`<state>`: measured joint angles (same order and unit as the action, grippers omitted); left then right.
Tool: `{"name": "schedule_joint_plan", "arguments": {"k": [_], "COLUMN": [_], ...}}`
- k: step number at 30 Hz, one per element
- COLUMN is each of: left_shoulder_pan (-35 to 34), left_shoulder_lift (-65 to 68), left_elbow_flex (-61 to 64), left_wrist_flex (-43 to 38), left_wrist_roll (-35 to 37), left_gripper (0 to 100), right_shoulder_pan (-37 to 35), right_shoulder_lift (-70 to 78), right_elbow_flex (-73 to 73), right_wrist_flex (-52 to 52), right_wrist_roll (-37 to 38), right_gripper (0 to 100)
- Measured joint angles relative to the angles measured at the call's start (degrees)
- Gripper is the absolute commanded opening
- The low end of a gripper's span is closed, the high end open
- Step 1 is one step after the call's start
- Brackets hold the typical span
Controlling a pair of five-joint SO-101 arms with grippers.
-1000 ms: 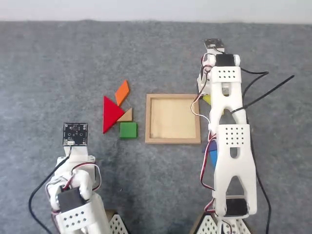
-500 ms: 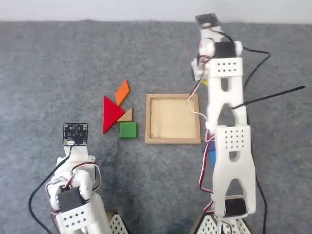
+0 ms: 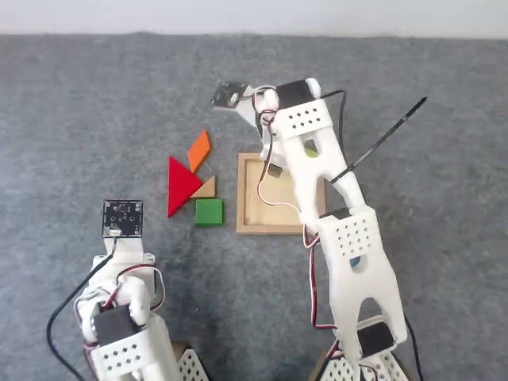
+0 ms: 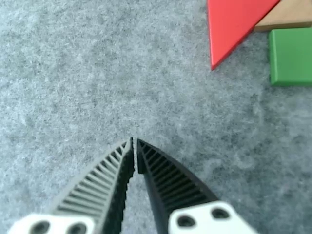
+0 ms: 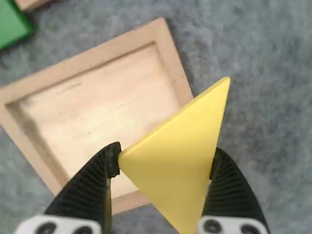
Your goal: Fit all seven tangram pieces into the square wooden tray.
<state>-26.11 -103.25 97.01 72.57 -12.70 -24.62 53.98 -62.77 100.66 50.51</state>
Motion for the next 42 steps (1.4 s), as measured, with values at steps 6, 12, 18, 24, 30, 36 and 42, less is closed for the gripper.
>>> {"name": "schedule_joint_plan", "arguments": {"k": [6, 12, 18, 24, 30, 36, 42], "left_shoulder_pan": [0.0, 0.0, 0.0, 0.0, 0.0, 0.0, 0.0], "left_shoulder_lift": [0.0, 0.0, 0.0, 0.0, 0.0, 0.0, 0.0], "left_elbow_flex": [0.0, 0.0, 0.0, 0.0, 0.0, 0.0, 0.0], "left_wrist_flex": [0.0, 0.0, 0.0, 0.0, 0.0, 0.0, 0.0], "left_wrist_roll": [0.0, 0.0, 0.0, 0.0, 0.0, 0.0, 0.0], "left_gripper": [1, 1, 1, 1, 1, 1, 1], "right_shoulder_pan": [-0.8, -2.1, -2.2, -2.3, -3.3, -4.7, -7.5], "right_shoulder_lift": [-0.1, 1.5, 1.5, 1.5, -0.6, -2.7, -10.5], "right_elbow_flex": [0.4, 0.4, 3.9, 3.6, -1.1, 4.0, 20.7], "right_wrist_flex": [0.0, 0.0, 0.0, 0.0, 0.0, 0.0, 0.0], "right_wrist_roll": [8.9, 11.3, 11.8, 10.0, -4.1, -21.0, -30.8], "right_gripper": [28.8, 28.8, 28.8, 22.9, 0.0, 0.9, 0.9]}}
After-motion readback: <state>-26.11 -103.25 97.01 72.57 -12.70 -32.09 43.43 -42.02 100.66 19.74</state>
